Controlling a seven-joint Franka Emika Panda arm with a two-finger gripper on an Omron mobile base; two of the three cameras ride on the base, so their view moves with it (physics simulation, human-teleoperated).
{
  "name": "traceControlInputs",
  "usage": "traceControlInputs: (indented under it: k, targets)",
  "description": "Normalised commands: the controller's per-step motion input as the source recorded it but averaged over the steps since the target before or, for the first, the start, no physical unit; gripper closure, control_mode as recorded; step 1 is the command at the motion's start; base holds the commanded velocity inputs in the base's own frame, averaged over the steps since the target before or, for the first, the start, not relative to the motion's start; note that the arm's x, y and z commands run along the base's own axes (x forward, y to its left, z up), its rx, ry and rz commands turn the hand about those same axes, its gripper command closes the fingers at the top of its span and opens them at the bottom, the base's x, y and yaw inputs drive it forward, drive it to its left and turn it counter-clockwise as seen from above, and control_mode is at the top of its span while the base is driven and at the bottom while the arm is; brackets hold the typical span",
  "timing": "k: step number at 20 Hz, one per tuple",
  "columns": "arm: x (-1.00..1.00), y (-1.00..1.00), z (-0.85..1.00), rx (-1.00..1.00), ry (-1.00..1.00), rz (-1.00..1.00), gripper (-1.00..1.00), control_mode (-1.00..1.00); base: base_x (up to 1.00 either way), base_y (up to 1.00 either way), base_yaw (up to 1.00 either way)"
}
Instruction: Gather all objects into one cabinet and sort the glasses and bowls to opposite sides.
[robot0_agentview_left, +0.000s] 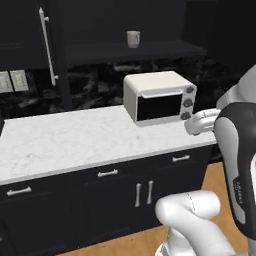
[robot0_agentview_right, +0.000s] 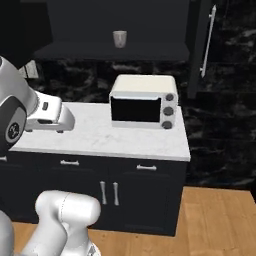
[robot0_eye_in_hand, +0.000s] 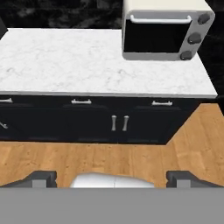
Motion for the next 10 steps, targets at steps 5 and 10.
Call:
traceControlInputs:
  k: [5, 10]
  targets:
    - [0.00, 0.00, 0.00, 0.00, 0.00, 0.00, -1.00, 1.00, 0.89, -0.02, 0.01]
    - [0.00, 0.00, 0.00, 0.00, 0.00, 0.00, -1.00, 1.00, 0.69, -0.05, 0.00]
